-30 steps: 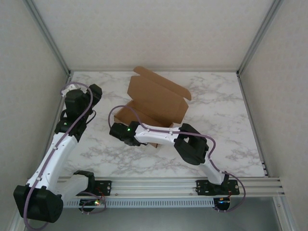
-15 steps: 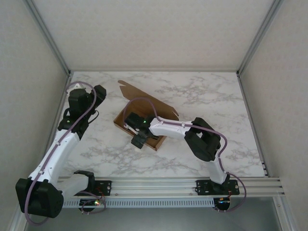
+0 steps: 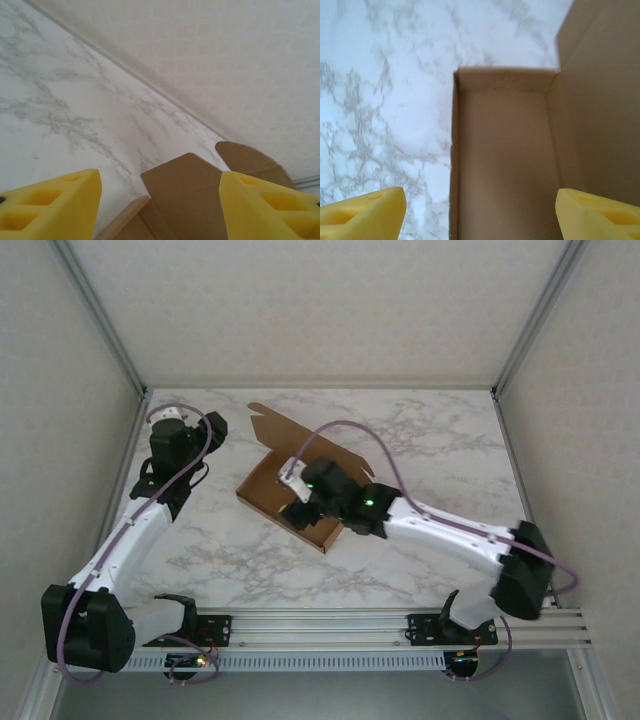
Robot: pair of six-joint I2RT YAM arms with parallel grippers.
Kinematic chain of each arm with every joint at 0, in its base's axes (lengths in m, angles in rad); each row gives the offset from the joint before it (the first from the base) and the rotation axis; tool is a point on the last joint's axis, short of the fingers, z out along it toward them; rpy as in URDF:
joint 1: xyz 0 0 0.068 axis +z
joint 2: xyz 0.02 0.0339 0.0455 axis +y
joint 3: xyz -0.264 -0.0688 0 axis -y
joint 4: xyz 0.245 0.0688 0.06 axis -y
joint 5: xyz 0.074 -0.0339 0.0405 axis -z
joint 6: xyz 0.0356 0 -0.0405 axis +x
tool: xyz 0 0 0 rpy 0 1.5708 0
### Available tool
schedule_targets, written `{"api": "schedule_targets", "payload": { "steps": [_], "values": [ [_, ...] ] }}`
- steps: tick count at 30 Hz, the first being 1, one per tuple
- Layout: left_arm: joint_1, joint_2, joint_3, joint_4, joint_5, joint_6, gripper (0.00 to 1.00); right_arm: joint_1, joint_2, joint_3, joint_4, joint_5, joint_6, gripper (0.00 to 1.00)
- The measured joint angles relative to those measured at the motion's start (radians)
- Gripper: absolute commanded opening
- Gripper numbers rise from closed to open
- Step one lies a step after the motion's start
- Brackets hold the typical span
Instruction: Fold the paper box
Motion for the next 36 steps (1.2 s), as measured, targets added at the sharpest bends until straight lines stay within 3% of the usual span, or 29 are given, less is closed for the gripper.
{"api": "schedule_targets", "payload": {
  "steps": [6,9,14,18,21,26,28,31,36],
  "values": [
    [-0.019,0.005,-0.019,0.137,-0.045,0.051,0.65,-0.013,-0.214,-0.098,0.023,0.110,0.003,0.86],
    [-0.019,0.013,-0.018,0.145,-0.043,0.051,0.65,-0.030,-0.297,-0.132,-0.001,0.195,0.016,0.84],
    [-0.019,0.014,-0.018,0.143,0.003,0.059,0.64,-0.180,-0.351,-0.161,-0.110,0.264,0.096,0.87],
    [-0.019,0.013,-0.018,0.144,0.034,0.075,0.64,-0.251,-0.338,-0.215,-0.143,0.243,0.132,0.85],
    [-0.019,0.003,-0.030,0.150,0.037,0.082,0.64,-0.297,-0.292,-0.230,-0.145,0.193,0.151,0.75],
    [-0.019,-0.028,-0.046,0.150,0.028,0.093,0.62,-0.341,-0.194,-0.231,-0.113,0.130,0.142,0.36],
    [-0.020,-0.039,-0.048,0.151,0.017,0.094,0.61,-0.349,-0.161,-0.231,-0.098,0.124,0.129,0.25],
    [-0.023,-0.051,-0.054,0.152,-0.010,0.097,0.61,-0.364,-0.129,-0.223,-0.082,0.124,0.097,0.19],
    [-0.025,-0.050,-0.065,0.172,-0.045,0.100,0.63,-0.410,-0.088,-0.183,-0.050,0.106,-0.012,0.19]
  ]
}}
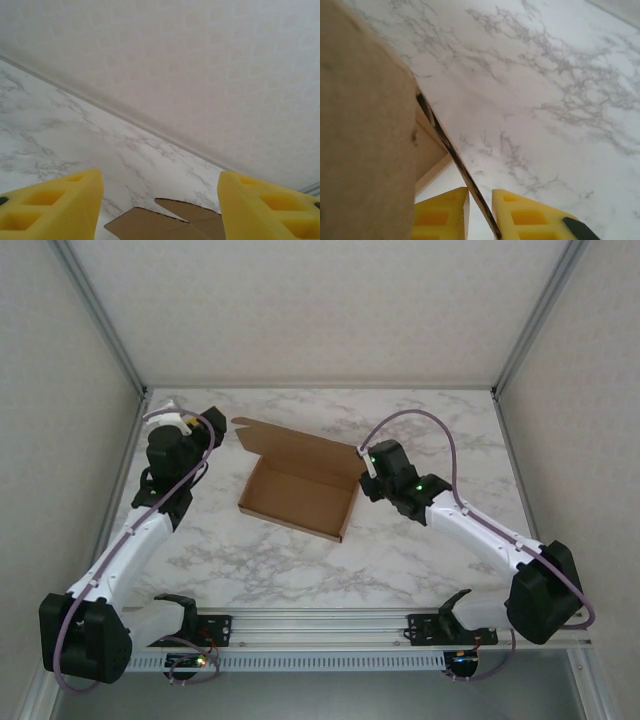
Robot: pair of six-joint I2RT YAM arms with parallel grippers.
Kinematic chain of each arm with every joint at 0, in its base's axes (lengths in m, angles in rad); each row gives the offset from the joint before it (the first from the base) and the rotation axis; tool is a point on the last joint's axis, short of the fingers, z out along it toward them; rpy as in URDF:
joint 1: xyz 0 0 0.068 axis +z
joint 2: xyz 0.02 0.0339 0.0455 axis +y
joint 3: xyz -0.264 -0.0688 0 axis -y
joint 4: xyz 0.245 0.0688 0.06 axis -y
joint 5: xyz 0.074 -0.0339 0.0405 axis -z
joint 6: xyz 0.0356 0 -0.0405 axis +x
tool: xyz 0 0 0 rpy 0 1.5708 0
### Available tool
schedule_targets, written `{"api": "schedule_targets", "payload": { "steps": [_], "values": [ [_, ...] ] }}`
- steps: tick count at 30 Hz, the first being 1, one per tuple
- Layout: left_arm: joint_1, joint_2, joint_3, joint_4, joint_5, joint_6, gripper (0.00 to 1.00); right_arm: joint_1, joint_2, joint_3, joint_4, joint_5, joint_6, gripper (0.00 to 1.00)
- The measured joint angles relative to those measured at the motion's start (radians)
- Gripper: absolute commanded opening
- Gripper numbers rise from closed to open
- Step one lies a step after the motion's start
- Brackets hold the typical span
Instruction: Fold the paper box
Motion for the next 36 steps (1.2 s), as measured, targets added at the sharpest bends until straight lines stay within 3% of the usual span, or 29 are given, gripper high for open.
{"api": "schedule_targets", "payload": {
  "steps": [8,11,15,22,30,36],
  "values": [
    [-0.001,0.056,0.000,0.043,-0.001,0.052,0.63,-0.090,0.076,0.057,0.052,-0.133,-0.116,0.23],
    [0.006,0.084,0.008,0.073,-0.030,0.137,0.63,-0.159,0.120,0.094,0.060,-0.275,-0.146,0.23],
    [0.053,0.175,0.050,0.075,-0.043,0.178,0.63,-0.221,0.171,0.111,0.086,-0.364,-0.176,0.22],
    [0.174,0.376,0.142,0.042,0.061,0.065,0.57,-0.225,0.182,0.111,0.114,-0.445,-0.183,0.21],
    [0.128,0.431,0.109,0.075,0.224,-0.082,0.55,-0.225,0.182,0.106,0.169,-0.478,-0.137,0.26],
    [0.095,0.425,0.043,0.150,0.257,-0.175,0.54,-0.225,0.183,0.079,0.240,-0.506,-0.042,0.25]
  ]
}}
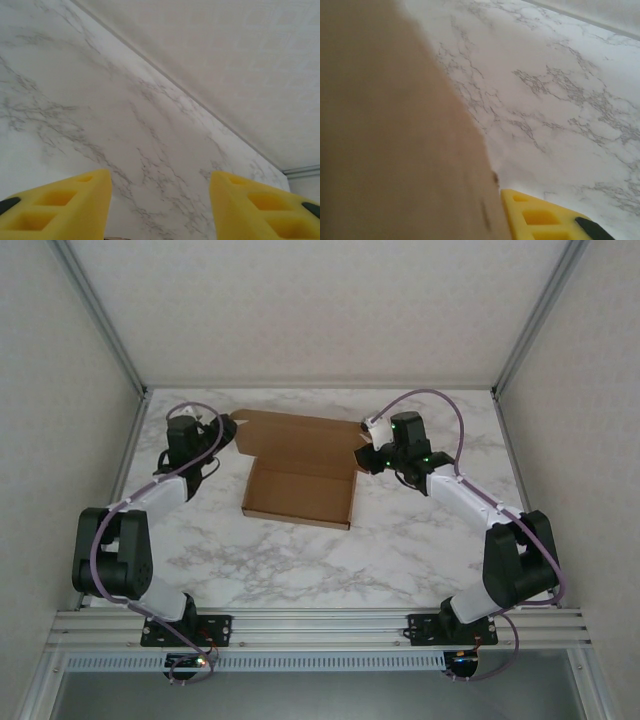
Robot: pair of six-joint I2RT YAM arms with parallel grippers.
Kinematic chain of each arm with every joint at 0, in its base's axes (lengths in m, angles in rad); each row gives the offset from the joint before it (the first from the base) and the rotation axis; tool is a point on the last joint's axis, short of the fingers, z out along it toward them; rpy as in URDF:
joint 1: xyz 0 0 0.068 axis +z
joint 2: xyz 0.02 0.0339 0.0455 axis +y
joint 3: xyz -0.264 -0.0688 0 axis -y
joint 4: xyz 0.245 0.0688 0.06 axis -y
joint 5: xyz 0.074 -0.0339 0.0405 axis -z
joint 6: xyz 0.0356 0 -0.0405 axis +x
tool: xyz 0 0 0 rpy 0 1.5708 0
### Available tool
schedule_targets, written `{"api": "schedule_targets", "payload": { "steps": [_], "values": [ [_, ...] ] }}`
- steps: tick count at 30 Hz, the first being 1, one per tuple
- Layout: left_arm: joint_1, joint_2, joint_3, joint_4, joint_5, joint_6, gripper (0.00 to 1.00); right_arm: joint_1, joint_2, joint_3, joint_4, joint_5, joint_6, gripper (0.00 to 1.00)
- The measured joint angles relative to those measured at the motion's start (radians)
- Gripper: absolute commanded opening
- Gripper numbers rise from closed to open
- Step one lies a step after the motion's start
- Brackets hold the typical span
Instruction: Fold the paper box
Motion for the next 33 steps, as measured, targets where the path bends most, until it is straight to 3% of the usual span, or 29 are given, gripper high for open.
{"api": "schedule_targets", "payload": {
  "steps": [5,18,33],
  "values": [
    [-0.011,-0.027,-0.061,0.064,0.021,-0.072,0.53,0.005,0.000,-0.043,0.092,0.029,0.094,0.24],
    [-0.096,-0.048,-0.198,0.262,0.055,-0.297,0.53,0.107,-0.002,-0.084,0.201,0.253,0.332,0.25],
    [-0.148,-0.001,-0.228,0.412,0.043,-0.400,0.48,0.151,0.000,-0.114,0.266,0.438,0.621,0.19]
  ]
}}
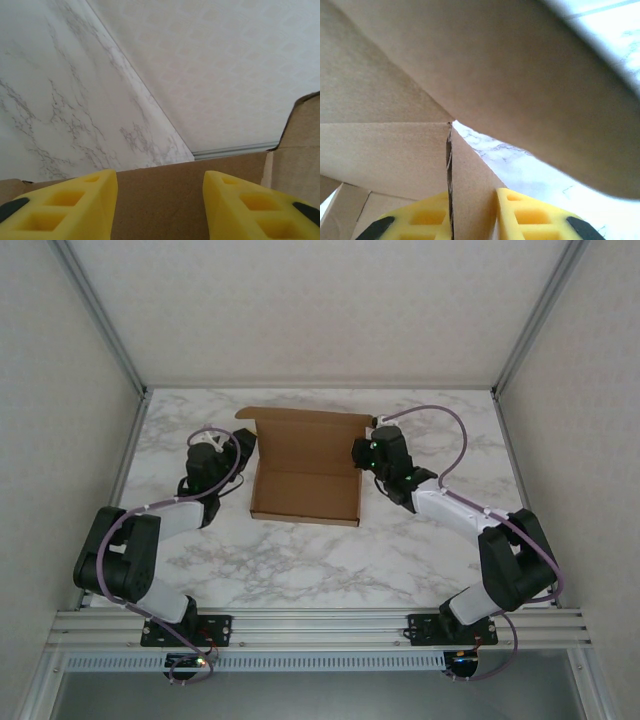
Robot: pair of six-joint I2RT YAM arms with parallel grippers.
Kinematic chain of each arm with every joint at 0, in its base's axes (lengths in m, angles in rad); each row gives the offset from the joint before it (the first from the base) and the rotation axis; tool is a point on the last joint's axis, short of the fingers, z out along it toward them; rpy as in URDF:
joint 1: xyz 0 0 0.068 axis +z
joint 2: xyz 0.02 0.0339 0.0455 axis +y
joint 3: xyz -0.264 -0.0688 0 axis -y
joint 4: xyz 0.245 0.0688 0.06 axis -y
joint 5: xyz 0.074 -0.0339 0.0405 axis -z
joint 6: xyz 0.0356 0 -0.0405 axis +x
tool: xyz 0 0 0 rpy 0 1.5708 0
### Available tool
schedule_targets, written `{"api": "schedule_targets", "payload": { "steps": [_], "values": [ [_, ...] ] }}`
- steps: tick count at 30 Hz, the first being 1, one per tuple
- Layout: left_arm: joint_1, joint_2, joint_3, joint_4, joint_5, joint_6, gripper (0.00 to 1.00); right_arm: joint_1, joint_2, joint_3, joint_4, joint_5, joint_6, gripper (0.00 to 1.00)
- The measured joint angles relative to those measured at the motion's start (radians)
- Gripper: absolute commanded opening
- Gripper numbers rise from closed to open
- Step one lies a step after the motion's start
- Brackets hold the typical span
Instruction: Fold the paper box
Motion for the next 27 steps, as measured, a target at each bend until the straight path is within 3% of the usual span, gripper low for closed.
{"api": "schedule_targets", "payload": {
  "steps": [5,11,17,27],
  "values": [
    [-0.010,0.002,-0.005,0.026,-0.008,-0.006,0.48,0.012,0.006,-0.006,0.021,0.061,0.031,0.18],
    [-0.014,0.002,0.017,-0.027,-0.009,0.077,0.50,0.011,0.006,-0.006,0.029,0.089,-0.096,0.19],
    [-0.008,-0.013,0.060,-0.117,-0.019,0.193,0.50,-0.026,0.016,-0.003,0.028,0.014,-0.238,0.20],
    [0.082,-0.168,0.059,-0.309,-0.050,0.380,0.52,-0.064,0.038,0.060,0.000,-0.129,-0.369,0.20]
  ]
}}
